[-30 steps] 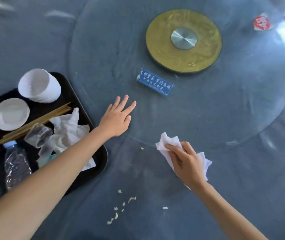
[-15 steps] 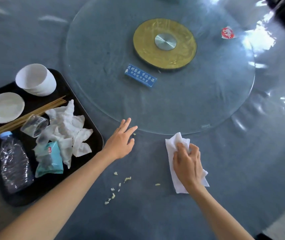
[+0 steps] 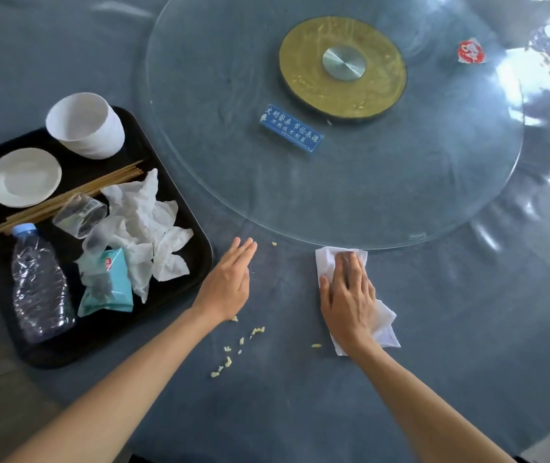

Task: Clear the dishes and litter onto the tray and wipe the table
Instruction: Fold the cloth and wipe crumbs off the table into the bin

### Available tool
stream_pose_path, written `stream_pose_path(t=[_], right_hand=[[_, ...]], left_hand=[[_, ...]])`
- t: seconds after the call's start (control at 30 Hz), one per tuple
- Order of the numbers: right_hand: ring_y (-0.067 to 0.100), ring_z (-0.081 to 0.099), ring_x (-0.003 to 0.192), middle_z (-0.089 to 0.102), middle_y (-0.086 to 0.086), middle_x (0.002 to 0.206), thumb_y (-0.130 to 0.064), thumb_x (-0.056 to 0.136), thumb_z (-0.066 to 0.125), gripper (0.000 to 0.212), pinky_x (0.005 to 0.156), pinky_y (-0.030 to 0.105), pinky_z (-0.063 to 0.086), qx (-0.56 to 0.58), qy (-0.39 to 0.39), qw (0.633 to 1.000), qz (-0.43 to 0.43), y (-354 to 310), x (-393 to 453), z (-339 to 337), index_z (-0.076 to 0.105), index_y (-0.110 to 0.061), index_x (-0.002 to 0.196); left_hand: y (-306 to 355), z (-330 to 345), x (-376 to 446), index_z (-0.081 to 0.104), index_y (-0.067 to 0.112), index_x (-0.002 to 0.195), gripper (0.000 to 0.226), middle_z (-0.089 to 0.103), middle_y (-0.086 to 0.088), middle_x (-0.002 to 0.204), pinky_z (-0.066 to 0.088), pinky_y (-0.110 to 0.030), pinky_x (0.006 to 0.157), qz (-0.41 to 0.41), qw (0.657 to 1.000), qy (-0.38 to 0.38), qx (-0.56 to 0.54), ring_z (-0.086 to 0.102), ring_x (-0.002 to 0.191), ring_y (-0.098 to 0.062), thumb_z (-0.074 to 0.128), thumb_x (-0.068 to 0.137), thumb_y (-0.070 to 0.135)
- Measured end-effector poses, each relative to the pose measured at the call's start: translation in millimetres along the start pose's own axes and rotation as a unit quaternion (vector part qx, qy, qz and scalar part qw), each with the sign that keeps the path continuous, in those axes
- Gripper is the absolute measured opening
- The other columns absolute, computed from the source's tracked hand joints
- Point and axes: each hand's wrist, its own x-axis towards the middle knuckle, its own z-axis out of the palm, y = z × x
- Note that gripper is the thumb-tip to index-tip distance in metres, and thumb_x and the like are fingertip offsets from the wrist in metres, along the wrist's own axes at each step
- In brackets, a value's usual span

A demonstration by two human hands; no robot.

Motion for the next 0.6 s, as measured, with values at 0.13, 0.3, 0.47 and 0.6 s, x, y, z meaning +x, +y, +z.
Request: stream_pose_path(t=[0.13,0.3,0.47,0.6], right_hand=[[0.035,0.049,0.14,0.047,0.014,0.151,-0.04,0.103,0.039,0.057,0.1,0.049,0.049,0.014,0.0,0.999,-0.031,-17.5,7.4,7.1,0.053,-0.007,0.147],[0.036,0.051,0.138,0.054,0.015,0.147,-0.039,0.102,0.04,0.055,0.099,0.047,0.051,0.018,0.029,0.999,-0.02,-32.5,10.0,12.8,0.054,-0.007,0.145],[0.034,0.051,0.139,0.056,0.013,0.146,-0.039,0.102,0.043,0.054,0.101,0.045,0.051,0.018,0.043,0.999,-0.018,-39.8,10.2,16.8,0.055,-0.008,0.145],[0.032,0.052,0.139,0.057,0.012,0.145,-0.035,0.104,0.046,0.049,0.101,0.043,0.05,0.036,0.062,0.997,0.017,-59.1,10.7,20.7,0.055,-0.008,0.143]], left_hand=[[-3.1,2.5,-2.4,0.024,0.013,0.16,0.061,0.02,0.006,0.168,0.009,-0.016,0.121,0.002,1.0,0.009,-0.015,0.004,0.156,-0.006,0.036,0.102,0.0],[-7.3,-1.5,-2.1,0.021,0.019,0.161,0.067,0.014,0.009,0.168,0.008,-0.01,0.119,0.007,0.999,0.005,-0.036,0.004,0.155,-0.003,0.041,0.1,0.001],[-5.9,5.0,-5.5,0.02,0.034,0.161,0.076,0.009,0.007,0.17,0.006,-0.03,0.123,0.073,0.994,-0.016,0.074,-0.002,0.156,-0.02,0.052,0.096,0.011],[-5.5,8.4,-3.8,0.014,0.03,0.162,0.078,0.004,0.004,0.17,0.006,-0.033,0.124,0.049,0.997,-0.011,0.064,-0.002,0.157,-0.021,0.05,0.095,0.009]])
